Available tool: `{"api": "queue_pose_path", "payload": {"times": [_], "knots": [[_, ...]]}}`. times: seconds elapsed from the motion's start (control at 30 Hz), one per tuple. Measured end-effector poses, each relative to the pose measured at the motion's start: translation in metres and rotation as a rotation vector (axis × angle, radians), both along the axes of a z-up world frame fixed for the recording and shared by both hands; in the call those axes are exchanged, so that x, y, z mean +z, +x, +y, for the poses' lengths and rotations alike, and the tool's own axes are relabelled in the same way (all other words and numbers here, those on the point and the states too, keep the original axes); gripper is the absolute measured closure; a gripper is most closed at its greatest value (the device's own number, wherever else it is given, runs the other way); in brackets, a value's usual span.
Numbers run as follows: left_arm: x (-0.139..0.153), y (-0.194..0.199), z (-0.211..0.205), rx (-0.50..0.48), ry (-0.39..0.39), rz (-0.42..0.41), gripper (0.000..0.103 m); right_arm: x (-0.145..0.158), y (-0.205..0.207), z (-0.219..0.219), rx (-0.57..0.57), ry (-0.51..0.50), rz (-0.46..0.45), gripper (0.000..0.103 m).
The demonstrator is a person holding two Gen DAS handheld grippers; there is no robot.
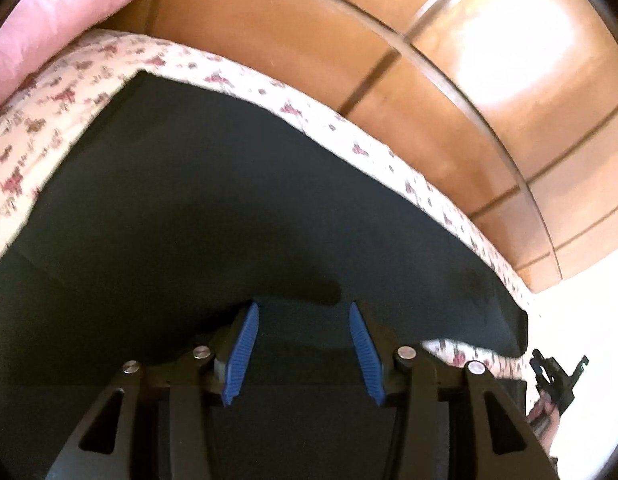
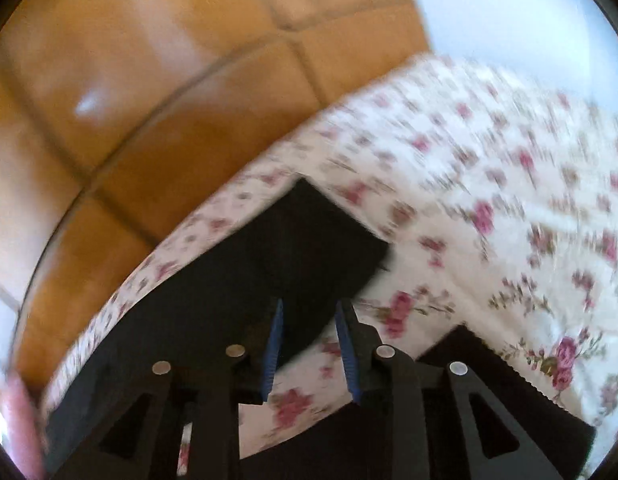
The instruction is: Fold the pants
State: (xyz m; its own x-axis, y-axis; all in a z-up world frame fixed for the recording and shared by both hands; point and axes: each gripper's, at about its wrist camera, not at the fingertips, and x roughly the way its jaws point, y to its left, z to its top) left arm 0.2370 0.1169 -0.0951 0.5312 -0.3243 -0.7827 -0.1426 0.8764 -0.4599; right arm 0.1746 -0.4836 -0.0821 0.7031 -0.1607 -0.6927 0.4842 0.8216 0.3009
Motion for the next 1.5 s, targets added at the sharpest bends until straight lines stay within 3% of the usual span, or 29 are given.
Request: {"api": "queue_pose_path", "payload": {"times": [0.13, 0.27, 0.3, 0.33, 0.53, 0.83, 0.97, 1.4, 1.5], "knots": [[0.011, 0.014, 0.011, 0.003, 0.074, -0.035, 0.052, 0.005, 0.027, 0.063, 0.218, -0.122, 0.042, 0.074], [0.018, 0.033, 0.03, 0.015, 0.064, -0.058, 0.05, -0.01, 0.047, 0.11, 0.343, -0.123, 0.068, 0.074], [0.021, 0.038, 0.037, 0.04, 0.091, -0.072, 0.044, -0.016, 0.051, 0.119, 0.351, -0.113, 0.078, 0.074], [0.023, 0.041, 0.042, 0.053, 0.11, -0.079, 0.04, -0.022, 0.054, 0.124, 0.348, -0.099, 0.091, 0.073], [0.021, 0.067, 0.087, 0.137, 0.207, -0.103, 0.04, -0.041, 0.056, 0.131, 0.31, -0.091, 0.125, 0.073], [-0.013, 0.099, 0.142, 0.28, 0.167, -0.05, 0.04, -0.045, 0.054, 0.141, 0.303, -0.166, 0.129, 0.072], [-0.019, 0.113, 0.151, 0.284, 0.145, -0.045, 0.04, -0.046, 0.054, 0.141, 0.299, -0.175, 0.128, 0.072], [-0.037, 0.158, 0.148, 0.22, 0.202, -0.005, 0.04, -0.047, 0.053, 0.142, 0.296, -0.185, 0.124, 0.072], [-0.041, 0.16, 0.147, 0.221, 0.204, -0.033, 0.04, -0.048, 0.054, 0.141, 0.294, -0.181, 0.119, 0.072]]}}
